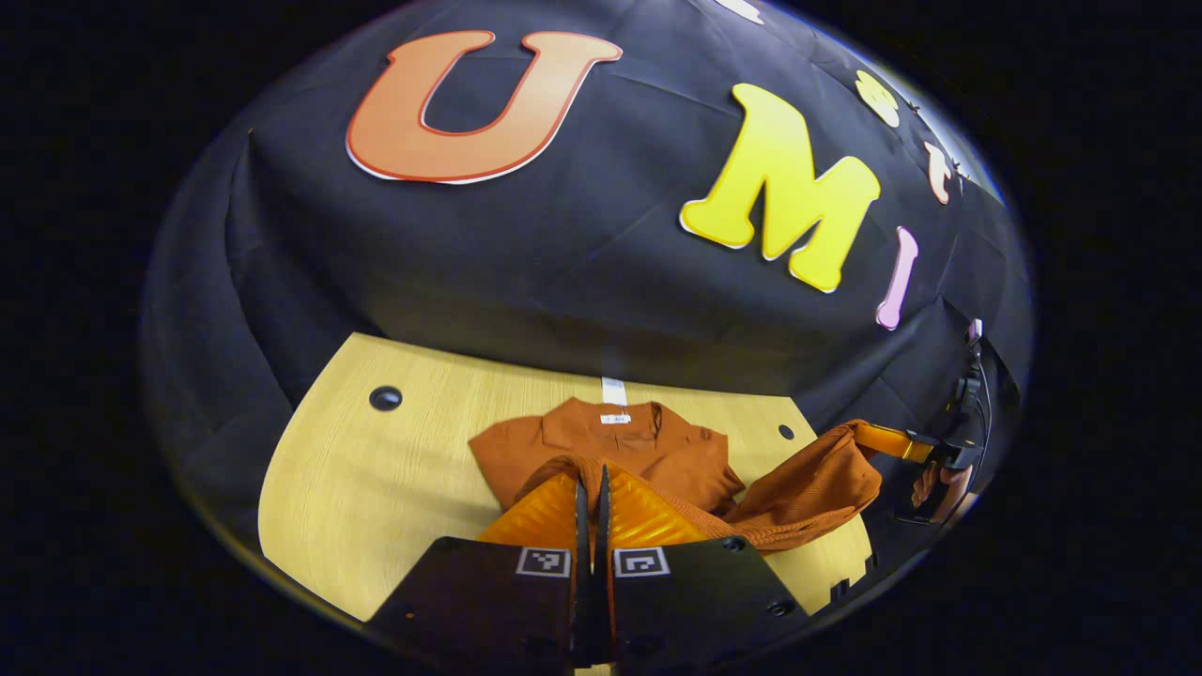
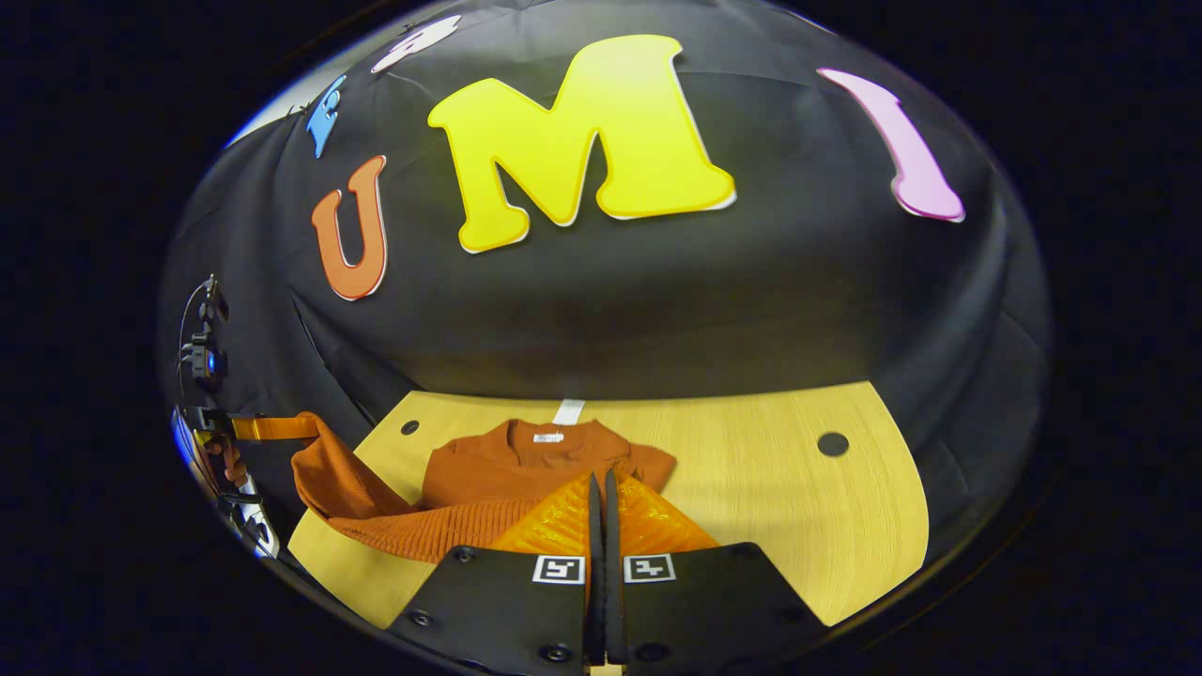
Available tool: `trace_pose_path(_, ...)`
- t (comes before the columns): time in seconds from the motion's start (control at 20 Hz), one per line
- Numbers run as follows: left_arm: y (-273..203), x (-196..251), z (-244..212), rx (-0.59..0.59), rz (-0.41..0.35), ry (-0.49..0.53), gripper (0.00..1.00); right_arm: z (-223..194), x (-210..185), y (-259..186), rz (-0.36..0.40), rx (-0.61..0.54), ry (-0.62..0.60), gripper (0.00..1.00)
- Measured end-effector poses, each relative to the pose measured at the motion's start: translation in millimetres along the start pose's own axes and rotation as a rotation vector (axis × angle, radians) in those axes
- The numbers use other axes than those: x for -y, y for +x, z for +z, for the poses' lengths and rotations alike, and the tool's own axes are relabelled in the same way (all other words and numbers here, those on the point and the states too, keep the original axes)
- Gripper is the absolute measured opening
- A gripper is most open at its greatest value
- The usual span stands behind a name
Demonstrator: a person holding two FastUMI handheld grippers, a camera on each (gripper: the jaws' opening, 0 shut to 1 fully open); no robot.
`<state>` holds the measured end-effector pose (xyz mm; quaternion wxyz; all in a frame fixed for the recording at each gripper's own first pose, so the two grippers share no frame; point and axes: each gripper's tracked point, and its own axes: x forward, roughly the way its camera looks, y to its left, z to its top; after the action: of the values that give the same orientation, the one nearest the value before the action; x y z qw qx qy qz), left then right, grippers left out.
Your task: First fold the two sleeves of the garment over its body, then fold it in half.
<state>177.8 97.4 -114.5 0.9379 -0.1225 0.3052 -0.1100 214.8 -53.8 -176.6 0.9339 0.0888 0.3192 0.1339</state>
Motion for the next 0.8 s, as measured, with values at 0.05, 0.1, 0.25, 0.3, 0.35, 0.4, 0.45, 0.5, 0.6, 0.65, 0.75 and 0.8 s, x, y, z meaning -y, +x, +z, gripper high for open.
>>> trace_pose_path(0.05, 18, -9, 9, -0.011, 0.003, 0.023, 0.03, 7, 0, 20, -0.005, 0.005, -0.029, 0.01)
trace_pose_path(0.1, 38, -13, 15, -0.024, 0.002, 0.037, 0.03, 12, 5, 43, -0.009, 0.007, -0.059, 0.00)
trace_pose_path(0.25, 100, -32, 23, -0.045, -0.004, 0.088, 0.03, 5, 17, 111, -0.029, -0.016, -0.099, 0.01)
trace_pose_path(0.3, 121, -43, 21, -0.052, 0.012, 0.102, 0.03, -1, 25, 133, -0.043, -0.028, -0.106, 0.01)
trace_pose_path(0.35, 141, -56, 12, -0.065, 0.030, 0.099, 0.03, -8, 29, 152, -0.048, -0.036, -0.110, 0.01)
trace_pose_path(0.4, 158, -66, 2, -0.082, 0.048, 0.096, 0.03, -14, 36, 171, -0.060, -0.044, -0.114, 0.01)
trace_pose_path(0.45, 175, -74, -9, -0.100, 0.057, 0.087, 0.03, -24, 44, 192, -0.074, -0.051, -0.125, 0.01)
trace_pose_path(0.5, 191, -82, -17, -0.114, 0.068, 0.097, 0.03, -33, 50, 206, -0.085, -0.060, -0.136, 0.01)
trace_pose_path(0.6, 214, -98, -27, -0.134, 0.081, 0.143, 0.03, -52, 61, 231, -0.114, -0.085, -0.150, 0.01)
trace_pose_path(0.65, 224, -103, -32, -0.142, 0.083, 0.160, 0.03, -59, 65, 239, -0.134, -0.098, -0.149, 0.01)
trace_pose_path(0.75, 232, -99, -33, -0.147, 0.084, 0.185, 0.03, -66, 65, 247, -0.157, -0.101, -0.143, 0.01)
trace_pose_path(0.8, 234, -102, -34, -0.147, 0.083, 0.194, 0.03, -64, 65, 249, -0.165, -0.093, -0.137, 0.00)
